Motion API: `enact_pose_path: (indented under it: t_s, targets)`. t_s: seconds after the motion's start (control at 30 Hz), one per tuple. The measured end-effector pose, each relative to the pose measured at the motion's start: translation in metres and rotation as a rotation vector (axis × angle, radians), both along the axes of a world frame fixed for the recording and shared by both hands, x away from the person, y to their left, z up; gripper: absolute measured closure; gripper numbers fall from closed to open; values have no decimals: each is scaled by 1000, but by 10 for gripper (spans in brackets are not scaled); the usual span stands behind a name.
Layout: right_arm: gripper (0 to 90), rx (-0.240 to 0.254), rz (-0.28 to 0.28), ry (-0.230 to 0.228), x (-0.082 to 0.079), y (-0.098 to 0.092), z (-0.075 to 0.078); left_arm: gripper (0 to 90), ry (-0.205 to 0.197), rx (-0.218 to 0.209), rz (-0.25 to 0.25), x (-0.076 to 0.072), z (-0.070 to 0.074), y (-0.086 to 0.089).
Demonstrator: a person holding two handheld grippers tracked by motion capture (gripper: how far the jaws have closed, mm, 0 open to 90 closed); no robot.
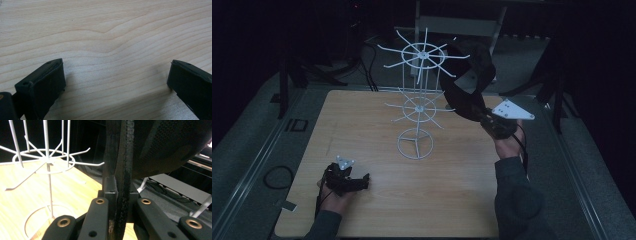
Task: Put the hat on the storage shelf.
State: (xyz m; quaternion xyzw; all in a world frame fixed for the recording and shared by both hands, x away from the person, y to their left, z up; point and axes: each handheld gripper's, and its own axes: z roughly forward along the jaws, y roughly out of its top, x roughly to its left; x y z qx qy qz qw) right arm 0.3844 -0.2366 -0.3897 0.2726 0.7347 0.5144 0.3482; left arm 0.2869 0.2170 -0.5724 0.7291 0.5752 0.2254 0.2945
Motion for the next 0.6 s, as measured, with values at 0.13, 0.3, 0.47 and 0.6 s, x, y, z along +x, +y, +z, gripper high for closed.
enact_pose_path:
  t_s: [0.13,0.3,0.47,0.6]
  targets:
    - [845,-8,0,5,1,0,-1,15,0,0,0,0,0,0]
    - [763,1,-2,6,1,-1,0,15,-1,-1,1,0,0,0]
    - [663,8,1,14,2,-2,0,15,-1,-1,1,0,0,0]
    - [580,15,-2,26,3,-2,-1,15,-1,0,0,0,0,0]
